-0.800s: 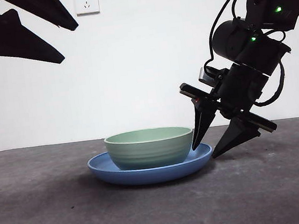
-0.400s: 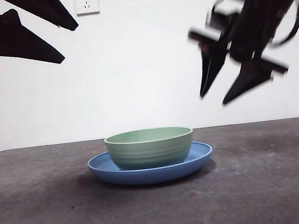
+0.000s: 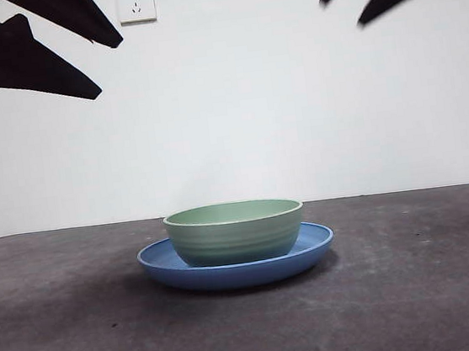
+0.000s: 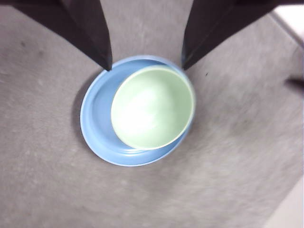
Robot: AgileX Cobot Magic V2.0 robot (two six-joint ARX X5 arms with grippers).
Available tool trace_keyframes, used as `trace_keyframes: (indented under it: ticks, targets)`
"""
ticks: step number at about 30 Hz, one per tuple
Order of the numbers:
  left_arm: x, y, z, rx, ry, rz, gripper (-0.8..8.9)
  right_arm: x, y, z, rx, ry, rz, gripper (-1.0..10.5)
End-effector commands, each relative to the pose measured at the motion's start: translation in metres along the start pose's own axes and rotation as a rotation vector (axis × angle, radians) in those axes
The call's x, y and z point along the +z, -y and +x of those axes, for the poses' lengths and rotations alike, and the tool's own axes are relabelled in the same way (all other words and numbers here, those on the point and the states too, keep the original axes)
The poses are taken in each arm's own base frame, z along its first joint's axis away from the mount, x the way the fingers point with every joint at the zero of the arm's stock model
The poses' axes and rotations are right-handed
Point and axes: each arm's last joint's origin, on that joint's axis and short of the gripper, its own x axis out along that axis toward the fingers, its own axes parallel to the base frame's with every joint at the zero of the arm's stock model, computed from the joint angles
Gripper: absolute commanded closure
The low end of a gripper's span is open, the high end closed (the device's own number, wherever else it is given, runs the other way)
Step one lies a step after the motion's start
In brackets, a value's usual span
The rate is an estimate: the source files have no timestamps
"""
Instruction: Place the green bowl on the blue plate
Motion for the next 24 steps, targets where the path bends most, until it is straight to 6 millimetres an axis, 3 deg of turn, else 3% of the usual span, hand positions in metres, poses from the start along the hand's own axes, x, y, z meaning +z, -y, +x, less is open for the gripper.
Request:
trace_keyframes:
  ticks: [1,6,13,24]
  targets:
    - [0.004,0.002,0.0,-0.009,0.009,0.034,5.64,-0.007,-0.012,-0.019,-0.011,0.033,-0.051,7.1]
    - [0.004,0.002,0.0,-0.009,0.009,0.034,5.64,-0.04,-0.016,-0.035,0.001,0.041,-0.086,7.1]
    - [0.004,0.002,0.0,-0.009,0.009,0.034,5.64,-0.085,-0.003,-0.027,0.015,0.02,-0.052,7.1]
    - [0.004,0.002,0.0,-0.009,0.009,0.034,5.65,-0.091,-0.003,-0.035,0.032,0.067,-0.049,7.1]
